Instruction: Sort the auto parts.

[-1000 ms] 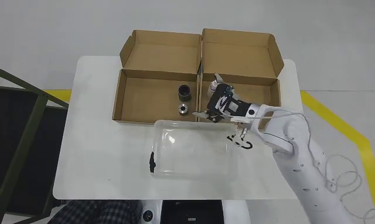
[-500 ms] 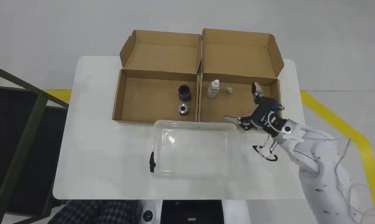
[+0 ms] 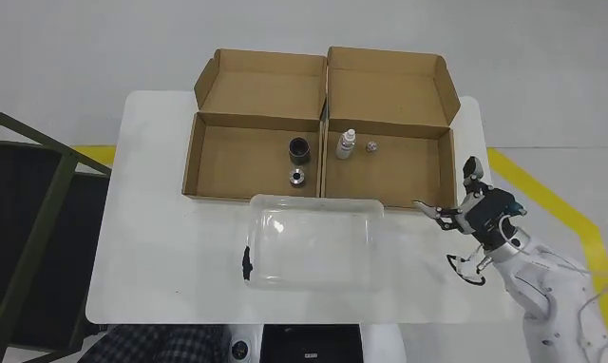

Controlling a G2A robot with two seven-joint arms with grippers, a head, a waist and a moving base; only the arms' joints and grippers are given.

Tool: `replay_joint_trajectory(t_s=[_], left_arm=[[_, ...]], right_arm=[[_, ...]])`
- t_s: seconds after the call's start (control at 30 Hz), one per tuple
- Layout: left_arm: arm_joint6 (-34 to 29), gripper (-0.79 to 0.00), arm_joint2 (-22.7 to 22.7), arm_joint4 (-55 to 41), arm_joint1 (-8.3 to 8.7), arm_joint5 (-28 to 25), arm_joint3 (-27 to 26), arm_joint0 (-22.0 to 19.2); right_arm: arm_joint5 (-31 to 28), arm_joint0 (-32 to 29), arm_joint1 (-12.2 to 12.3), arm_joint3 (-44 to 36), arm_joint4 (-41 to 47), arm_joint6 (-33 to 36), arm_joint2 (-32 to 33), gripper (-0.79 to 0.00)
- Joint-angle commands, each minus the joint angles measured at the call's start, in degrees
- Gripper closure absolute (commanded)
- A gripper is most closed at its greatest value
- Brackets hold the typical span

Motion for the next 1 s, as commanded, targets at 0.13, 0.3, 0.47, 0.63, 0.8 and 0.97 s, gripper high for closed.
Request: replay_joint_trajectory(t_s=[0.13,0.3,0.47,0.63,0.8,0.97], left_arm=[[0.00,-0.785,0.00,0.00,0.00,0.00,0.00,0.00],[0.00,-0.785,0.00,0.00,0.00,0.00,0.00,0.00],[0.00,-0.785,0.00,0.00,0.00,0.00,0.00,0.00],[0.00,-0.785,0.00,0.00,0.00,0.00,0.00,0.00],[0.00,-0.785,0.00,0.00,0.00,0.00,0.00,0.00],[0.00,-0.785,0.00,0.00,0.00,0.00,0.00,0.00]], right_arm=[[-0.48,-3.76,0.27,1.55,-2.08,-4.88,3.17,-0.785],[-1.12,-5.19,0.45,2.57,-2.95,-7.37,4.38,-0.785],[-1.25,-5.82,0.58,3.84,-3.57,-9.39,4.93,-0.785],[-1.16,-5.88,0.70,4.63,-4.36,-9.65,5.07,-0.785],[-1.16,-5.88,0.71,4.64,-4.38,-9.65,5.07,-0.785],[-1.16,-5.88,0.71,4.63,-4.36,-9.65,5.07,-0.785]])
